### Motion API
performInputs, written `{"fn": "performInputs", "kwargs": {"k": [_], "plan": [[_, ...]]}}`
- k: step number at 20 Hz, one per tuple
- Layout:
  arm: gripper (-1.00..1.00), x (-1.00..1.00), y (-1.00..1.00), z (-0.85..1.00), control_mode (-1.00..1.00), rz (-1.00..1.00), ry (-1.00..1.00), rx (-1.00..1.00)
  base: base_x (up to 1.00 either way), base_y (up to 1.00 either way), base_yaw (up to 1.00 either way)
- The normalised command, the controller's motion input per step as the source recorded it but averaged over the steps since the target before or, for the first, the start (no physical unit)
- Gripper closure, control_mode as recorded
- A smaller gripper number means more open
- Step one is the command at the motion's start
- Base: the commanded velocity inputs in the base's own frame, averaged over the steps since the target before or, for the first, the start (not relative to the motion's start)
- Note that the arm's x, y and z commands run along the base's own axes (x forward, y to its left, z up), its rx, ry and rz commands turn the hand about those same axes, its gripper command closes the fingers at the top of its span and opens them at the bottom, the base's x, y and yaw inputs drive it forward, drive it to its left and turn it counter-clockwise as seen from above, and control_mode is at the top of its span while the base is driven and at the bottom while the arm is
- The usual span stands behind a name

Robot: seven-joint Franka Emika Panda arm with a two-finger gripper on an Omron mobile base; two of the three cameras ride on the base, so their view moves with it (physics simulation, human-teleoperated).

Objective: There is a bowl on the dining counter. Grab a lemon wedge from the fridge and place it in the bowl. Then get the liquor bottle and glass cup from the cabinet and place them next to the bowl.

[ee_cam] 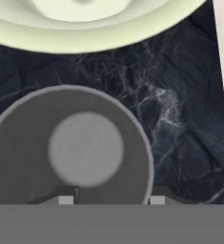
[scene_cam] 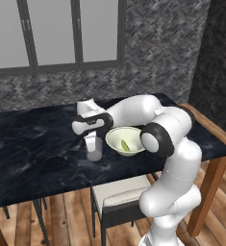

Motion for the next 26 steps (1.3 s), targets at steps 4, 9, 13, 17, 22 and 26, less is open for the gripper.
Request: {"fn": "performInputs", "kwargs": {"k": [4, 9, 13, 17, 22, 26], "plan": [[-1.00, -0.01, -0.09, 0.02, -1.00, 0.00, 0.00, 0.00, 0.00, 0.00, 0.00], [-1.00, -0.16, -0.21, 0.20, -1.00, 0.00, -0.04, 0.00, 0.00, 0.00, 0.00], [-1.00, -0.42, -0.19, 0.58, -1.00, 0.00, -0.14, 0.00, 0.00, 0.00, 0.00], [-1.00, -0.72, -0.17, 0.97, -1.00, 0.00, -0.25, 0.01, 0.00, 0.00, 0.00], [-1.00, -0.90, -0.21, 1.00, -1.00, 0.00, -0.30, 0.01, 0.00, 0.00, 0.00], [-1.00, -0.85, -0.40, 1.00, -1.00, 0.00, -0.21, 0.00, 0.00, 0.00, 0.00]]}}
